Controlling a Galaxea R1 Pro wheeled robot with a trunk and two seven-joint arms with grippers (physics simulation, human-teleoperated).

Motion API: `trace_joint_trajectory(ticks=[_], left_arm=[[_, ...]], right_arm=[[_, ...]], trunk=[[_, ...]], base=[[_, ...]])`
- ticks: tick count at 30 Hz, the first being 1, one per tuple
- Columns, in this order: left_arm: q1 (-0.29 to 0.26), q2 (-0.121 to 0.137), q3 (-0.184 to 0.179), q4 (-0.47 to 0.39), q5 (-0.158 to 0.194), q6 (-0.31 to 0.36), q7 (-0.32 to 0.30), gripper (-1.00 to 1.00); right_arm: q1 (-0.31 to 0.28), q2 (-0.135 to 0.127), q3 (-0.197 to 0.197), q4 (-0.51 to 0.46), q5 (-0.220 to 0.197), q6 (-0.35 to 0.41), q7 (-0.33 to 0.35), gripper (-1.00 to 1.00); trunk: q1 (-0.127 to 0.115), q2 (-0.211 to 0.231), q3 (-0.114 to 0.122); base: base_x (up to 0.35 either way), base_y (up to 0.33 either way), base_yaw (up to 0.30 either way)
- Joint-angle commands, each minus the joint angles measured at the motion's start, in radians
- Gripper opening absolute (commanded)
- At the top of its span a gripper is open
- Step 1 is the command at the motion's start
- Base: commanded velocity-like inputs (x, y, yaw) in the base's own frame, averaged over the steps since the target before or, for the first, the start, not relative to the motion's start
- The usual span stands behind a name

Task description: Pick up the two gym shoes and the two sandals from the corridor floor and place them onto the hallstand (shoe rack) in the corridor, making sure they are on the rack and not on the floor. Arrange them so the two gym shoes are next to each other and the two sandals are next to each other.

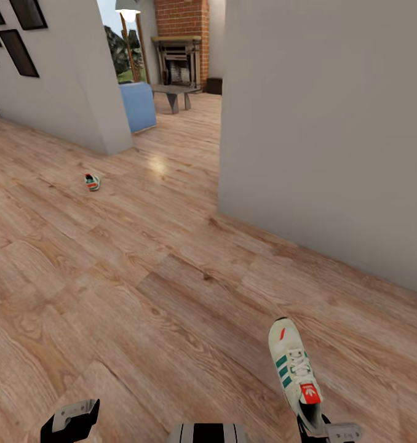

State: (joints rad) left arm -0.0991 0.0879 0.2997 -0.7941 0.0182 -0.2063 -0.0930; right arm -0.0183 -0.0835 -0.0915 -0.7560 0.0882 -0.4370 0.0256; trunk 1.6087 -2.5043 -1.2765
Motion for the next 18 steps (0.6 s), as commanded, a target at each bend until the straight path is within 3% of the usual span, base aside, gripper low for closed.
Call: trace_joint_trajectory(ticks=[1,18], left_arm=[[0.000,0.000,0.004,0.000,0.002,-0.002,-0.008,1.00],[-0.001,0.000,0.004,0.000,0.002,-0.001,-0.008,1.00]], right_arm=[[-0.001,0.001,-0.004,0.001,0.009,-0.003,0.002,-1.00],[-0.001,0.001,-0.005,0.001,0.008,-0.003,0.002,-1.00]], trunk=[[-0.001,0.000,0.005],[-0.008,0.004,0.096]], base=[[0.000,0.000,-0.170],[0.000,0.000,-0.170]])
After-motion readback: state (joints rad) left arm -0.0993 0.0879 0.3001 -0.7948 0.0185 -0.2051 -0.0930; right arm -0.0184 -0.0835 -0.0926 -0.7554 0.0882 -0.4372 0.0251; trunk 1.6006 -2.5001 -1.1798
